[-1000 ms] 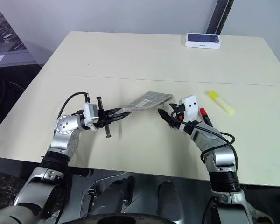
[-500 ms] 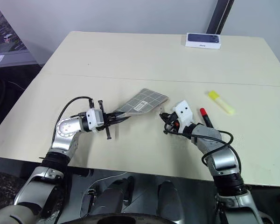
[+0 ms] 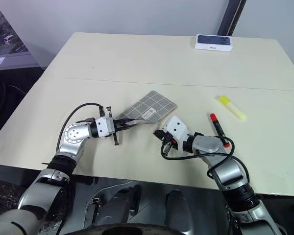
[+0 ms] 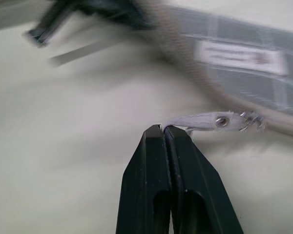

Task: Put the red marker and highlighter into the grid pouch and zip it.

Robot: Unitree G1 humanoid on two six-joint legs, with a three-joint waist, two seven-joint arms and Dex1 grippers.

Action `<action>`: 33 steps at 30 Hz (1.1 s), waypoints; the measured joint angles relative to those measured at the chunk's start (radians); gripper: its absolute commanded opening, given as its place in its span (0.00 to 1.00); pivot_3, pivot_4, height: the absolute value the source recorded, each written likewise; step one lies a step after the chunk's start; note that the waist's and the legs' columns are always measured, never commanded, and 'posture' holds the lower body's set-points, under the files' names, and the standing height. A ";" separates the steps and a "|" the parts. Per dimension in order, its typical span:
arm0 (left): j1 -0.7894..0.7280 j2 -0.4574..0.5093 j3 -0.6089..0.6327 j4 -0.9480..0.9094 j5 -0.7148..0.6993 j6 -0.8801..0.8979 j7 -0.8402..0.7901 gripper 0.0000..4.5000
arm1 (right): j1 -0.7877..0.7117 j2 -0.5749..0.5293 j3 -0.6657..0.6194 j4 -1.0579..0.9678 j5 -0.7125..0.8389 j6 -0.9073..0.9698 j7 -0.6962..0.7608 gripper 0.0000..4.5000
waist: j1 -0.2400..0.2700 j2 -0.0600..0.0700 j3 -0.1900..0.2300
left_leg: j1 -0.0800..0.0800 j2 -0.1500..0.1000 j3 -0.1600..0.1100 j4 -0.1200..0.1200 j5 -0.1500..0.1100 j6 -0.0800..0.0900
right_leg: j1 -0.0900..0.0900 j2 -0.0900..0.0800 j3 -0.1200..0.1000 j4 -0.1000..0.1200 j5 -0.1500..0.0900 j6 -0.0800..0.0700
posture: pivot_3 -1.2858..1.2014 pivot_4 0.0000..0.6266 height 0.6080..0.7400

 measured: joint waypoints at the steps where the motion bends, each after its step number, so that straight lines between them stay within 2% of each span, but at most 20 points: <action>1: 0.000 0.000 0.001 0.005 0.004 0.000 0.009 0.00 | 0.004 0.000 0.000 -0.015 0.008 0.001 0.013 0.02 | -0.001 0.000 0.000 | 0.000 0.000 0.000 0.000 0.000 0.000 | 0.000 0.000 0.000 0.000 0.000 0.000 | 0.52 0.24 1.00; 8: -0.007 0.000 -0.001 0.042 0.031 -0.026 0.043 0.00 | -0.011 0.022 -0.038 -0.053 0.149 0.063 0.078 0.02 | 0.000 -0.001 0.000 | 0.000 0.000 0.000 0.000 0.000 0.000 | 0.000 0.000 0.000 0.000 0.000 0.000 | 0.52 0.24 1.00; 13: -0.029 -0.001 -0.023 0.053 0.059 -0.078 0.044 0.00 | -0.057 0.062 -0.108 -0.055 0.272 0.143 0.077 0.02 | 0.001 -0.002 0.001 | 0.000 0.000 -0.001 0.000 0.000 0.000 | 0.000 0.000 0.000 0.000 0.000 0.000 | 0.52 0.24 1.00; 23: -0.033 0.000 -0.044 0.067 0.082 -0.127 0.063 0.00 | -0.052 0.087 -0.208 -0.121 0.548 0.341 0.053 0.02 | 0.001 -0.002 0.001 | -0.003 0.000 -0.001 0.000 0.000 0.000 | -0.002 0.000 -0.001 0.000 0.001 0.002 | 0.52 0.24 1.00; 27: -0.033 0.000 -0.051 0.067 0.081 -0.125 0.066 0.00 | -0.052 0.059 -0.210 -0.132 0.557 0.353 0.049 0.02 | 0.001 -0.002 0.001 | -0.003 0.000 -0.001 0.000 0.000 0.000 | -0.002 0.000 -0.001 0.000 0.001 0.002 | 0.52 0.24 1.00; 30: -0.033 -0.001 -0.051 0.066 0.067 -0.115 0.063 0.00 | -0.039 0.023 -0.185 -0.130 0.489 0.297 0.051 0.02 | 0.001 -0.002 0.001 | -0.003 0.000 -0.001 0.000 0.000 0.000 | -0.002 0.000 -0.001 0.000 0.001 0.002 | 0.52 0.24 1.00; 31: -0.033 -0.001 -0.051 0.066 0.055 -0.115 0.058 0.00 | -0.033 0.018 -0.182 -0.119 0.463 0.276 0.041 0.14 | 0.000 -0.002 0.001 | -0.003 0.000 -0.001 0.000 0.000 0.000 | -0.002 0.000 -0.001 0.000 0.001 0.002 | 0.52 0.24 1.00; 32: -0.033 -0.001 -0.051 0.065 0.044 -0.115 0.054 0.00 | -0.027 0.023 -0.188 -0.104 0.450 0.257 0.027 0.20 | 0.000 -0.002 0.001 | -0.003 0.000 -0.001 0.000 0.000 0.000 | -0.002 0.000 -0.001 0.000 0.001 0.002 | 0.52 0.24 1.00; 33: -0.033 0.000 -0.050 0.062 0.033 -0.115 0.046 0.00 | -0.019 0.028 -0.201 -0.093 0.436 0.238 0.015 0.32 | 0.001 -0.002 0.001 | -0.003 0.000 -0.001 0.000 0.000 0.000 | -0.002 0.000 -0.001 0.000 0.001 0.002 | 0.52 0.24 1.00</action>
